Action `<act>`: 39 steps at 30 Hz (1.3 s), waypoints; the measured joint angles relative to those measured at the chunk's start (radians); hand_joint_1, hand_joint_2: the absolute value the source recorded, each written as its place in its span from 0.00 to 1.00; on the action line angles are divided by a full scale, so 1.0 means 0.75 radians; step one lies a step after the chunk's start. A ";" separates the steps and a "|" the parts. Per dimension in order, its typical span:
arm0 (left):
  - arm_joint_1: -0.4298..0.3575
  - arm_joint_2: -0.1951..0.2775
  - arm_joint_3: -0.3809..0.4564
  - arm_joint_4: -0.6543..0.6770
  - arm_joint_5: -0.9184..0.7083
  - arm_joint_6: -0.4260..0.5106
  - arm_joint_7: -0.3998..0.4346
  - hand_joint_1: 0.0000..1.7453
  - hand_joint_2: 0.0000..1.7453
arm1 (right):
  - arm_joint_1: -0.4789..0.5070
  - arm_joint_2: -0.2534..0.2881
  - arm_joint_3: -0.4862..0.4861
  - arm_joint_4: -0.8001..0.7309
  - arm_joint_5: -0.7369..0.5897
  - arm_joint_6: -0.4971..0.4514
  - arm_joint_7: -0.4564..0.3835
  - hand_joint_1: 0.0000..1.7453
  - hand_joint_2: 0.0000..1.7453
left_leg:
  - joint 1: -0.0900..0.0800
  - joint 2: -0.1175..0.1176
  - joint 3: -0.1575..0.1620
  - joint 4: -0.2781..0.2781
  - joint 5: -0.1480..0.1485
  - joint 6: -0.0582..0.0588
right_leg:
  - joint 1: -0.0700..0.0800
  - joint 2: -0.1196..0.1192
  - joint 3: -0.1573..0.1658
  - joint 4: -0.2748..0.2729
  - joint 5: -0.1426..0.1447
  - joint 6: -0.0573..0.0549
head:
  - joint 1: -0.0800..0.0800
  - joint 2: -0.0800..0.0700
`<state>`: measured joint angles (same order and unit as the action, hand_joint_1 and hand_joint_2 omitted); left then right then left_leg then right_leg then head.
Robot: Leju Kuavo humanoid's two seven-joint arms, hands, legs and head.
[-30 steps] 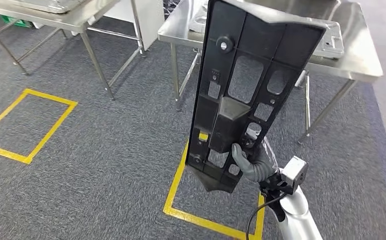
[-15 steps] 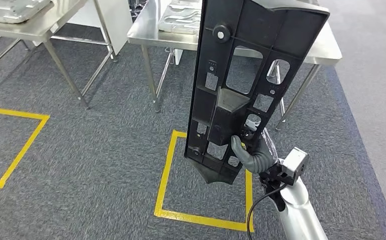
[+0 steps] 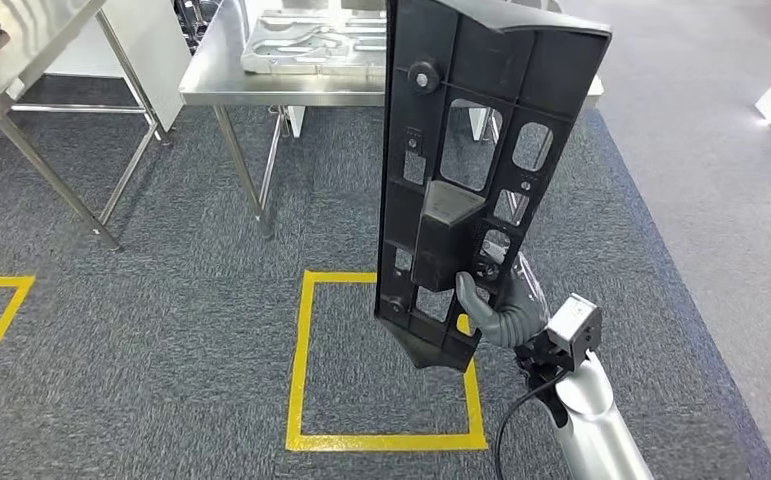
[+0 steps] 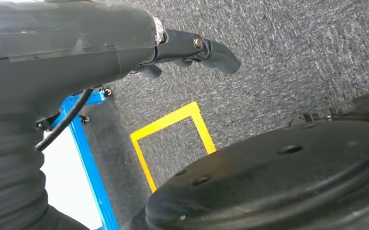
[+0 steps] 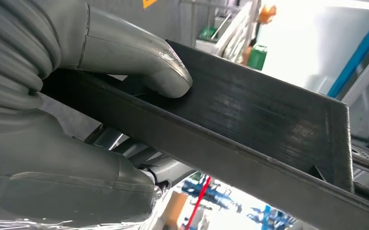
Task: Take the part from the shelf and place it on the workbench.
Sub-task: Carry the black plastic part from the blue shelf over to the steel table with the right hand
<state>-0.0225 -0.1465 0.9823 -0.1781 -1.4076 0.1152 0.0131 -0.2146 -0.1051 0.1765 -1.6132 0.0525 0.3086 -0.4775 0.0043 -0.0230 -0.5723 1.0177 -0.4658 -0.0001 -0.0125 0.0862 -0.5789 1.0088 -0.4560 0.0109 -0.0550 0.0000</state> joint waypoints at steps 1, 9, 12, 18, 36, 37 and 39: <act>0.000 -0.001 0.000 0.000 0.001 0.001 0.000 0.00 1.00 | -0.001 -0.001 0.001 0.000 0.004 -0.001 0.004 1.00 1.00 | -0.002 0.000 -0.001 -0.002 0.003 0.011 | 0.000 0.002 -0.003 0.000 0.000 0.008 | 0.000 0.000; 0.005 -0.009 0.002 0.000 0.005 0.010 0.000 0.00 1.00 | -0.023 -0.008 0.016 0.009 0.014 -0.001 0.018 1.00 1.00 | -0.003 0.025 -0.003 -0.016 0.014 0.054 | -0.003 -0.104 -0.190 0.391 -0.177 0.042 | 0.000 0.000; 0.006 -0.012 0.002 0.000 0.007 0.000 0.001 0.00 1.00 | -0.023 -0.011 0.017 0.012 0.018 -0.003 0.022 1.00 1.00 | -0.006 0.028 0.002 -0.016 0.013 0.051 | 0.002 -0.112 -0.088 0.186 -0.059 0.026 | 0.000 0.000; 0.009 -0.017 0.017 0.000 0.026 -0.012 0.007 0.00 1.00 | -0.013 -0.016 0.034 0.010 0.025 -0.004 0.025 1.00 1.00 | -0.017 0.032 0.002 -0.011 0.002 0.015 | 0.013 -0.115 0.001 -0.012 0.002 -0.013 | 0.000 0.000; 0.008 -0.027 0.036 -0.001 0.032 -0.005 0.020 0.00 1.00 | -0.009 -0.026 0.056 0.020 0.016 -0.008 0.003 1.00 1.00 | -0.005 0.022 -0.010 -0.015 0.021 0.053 | 0.006 -0.097 -0.047 0.121 -0.084 0.029 | 0.000 0.000; 0.008 -0.027 0.036 -0.001 0.031 -0.005 0.019 0.00 1.00 | -0.007 -0.027 0.056 0.019 0.016 -0.009 0.001 1.00 1.00 | -0.006 0.023 -0.011 -0.015 0.020 0.057 | 0.005 -0.100 -0.091 0.213 -0.130 0.034 | 0.000 0.000; 0.008 -0.027 0.036 -0.001 0.028 -0.005 0.017 0.00 1.00 | 0.002 -0.027 0.056 0.019 0.017 -0.010 -0.002 1.00 1.00 | -0.009 0.024 -0.013 -0.014 0.019 0.060 | 0.002 -0.102 -0.169 0.371 -0.189 0.039 | 0.000 0.000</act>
<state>-0.0163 -0.1671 1.0094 -0.1785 -1.3869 0.1116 0.0261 -0.2134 -0.1251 0.2185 -1.5991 0.0649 0.3013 -0.4791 -0.0025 -0.0048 -0.5824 1.0069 -0.4513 0.0447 -0.0106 0.0098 -0.7057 1.2872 -0.5981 0.0402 -0.0549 0.0000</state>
